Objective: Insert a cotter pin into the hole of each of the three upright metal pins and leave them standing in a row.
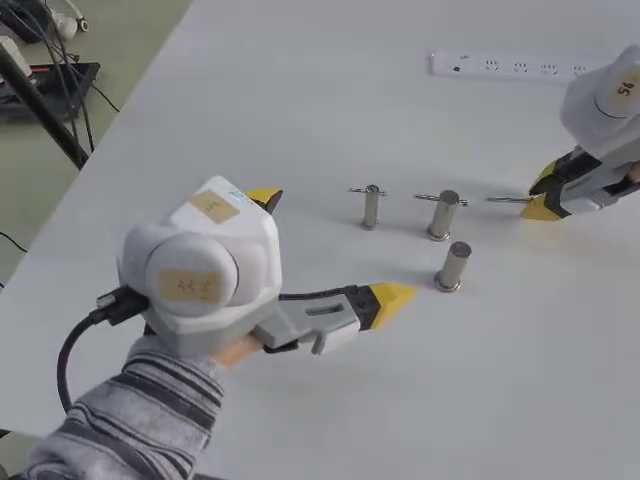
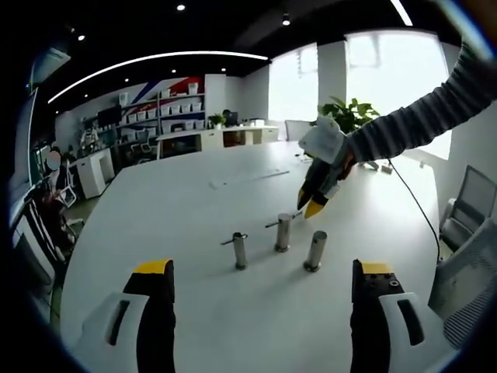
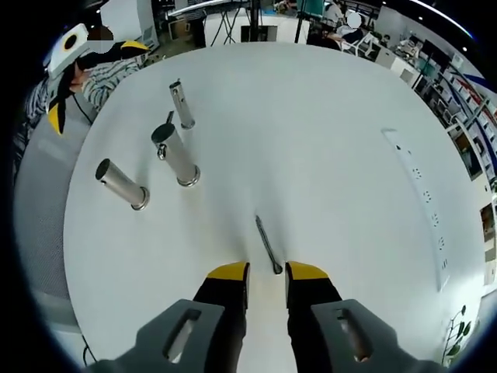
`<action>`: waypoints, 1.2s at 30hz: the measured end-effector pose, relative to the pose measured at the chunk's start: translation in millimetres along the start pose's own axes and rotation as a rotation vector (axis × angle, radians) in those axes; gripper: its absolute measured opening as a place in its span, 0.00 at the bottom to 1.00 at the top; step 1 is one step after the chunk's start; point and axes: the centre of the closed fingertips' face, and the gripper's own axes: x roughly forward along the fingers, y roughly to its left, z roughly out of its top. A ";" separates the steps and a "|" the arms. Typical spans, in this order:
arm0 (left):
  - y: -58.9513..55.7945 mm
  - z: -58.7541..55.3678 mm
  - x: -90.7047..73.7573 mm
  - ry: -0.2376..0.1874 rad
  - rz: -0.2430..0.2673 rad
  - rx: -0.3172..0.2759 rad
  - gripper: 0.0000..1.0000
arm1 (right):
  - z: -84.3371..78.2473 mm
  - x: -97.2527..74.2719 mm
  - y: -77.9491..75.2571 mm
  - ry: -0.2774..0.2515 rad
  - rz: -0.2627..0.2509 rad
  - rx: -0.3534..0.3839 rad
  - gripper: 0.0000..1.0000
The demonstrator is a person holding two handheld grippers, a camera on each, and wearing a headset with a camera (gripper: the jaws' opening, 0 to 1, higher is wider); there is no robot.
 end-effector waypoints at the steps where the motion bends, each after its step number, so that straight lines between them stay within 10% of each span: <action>1: 1.1 -0.5 -0.8 0.003 0.000 -0.001 0.93 | 0.9 -0.4 0.6 -0.001 0.015 -0.002 0.13; 22: -2.4 -9.3 3.2 0.053 -0.027 0.009 0.85 | 1.9 -1.8 3.2 0.045 0.027 -0.043 0.00; 36: -8.0 -3.3 5.6 0.044 -0.060 -0.011 0.81 | 9.6 -21.5 17.0 -0.065 -0.048 -0.052 0.00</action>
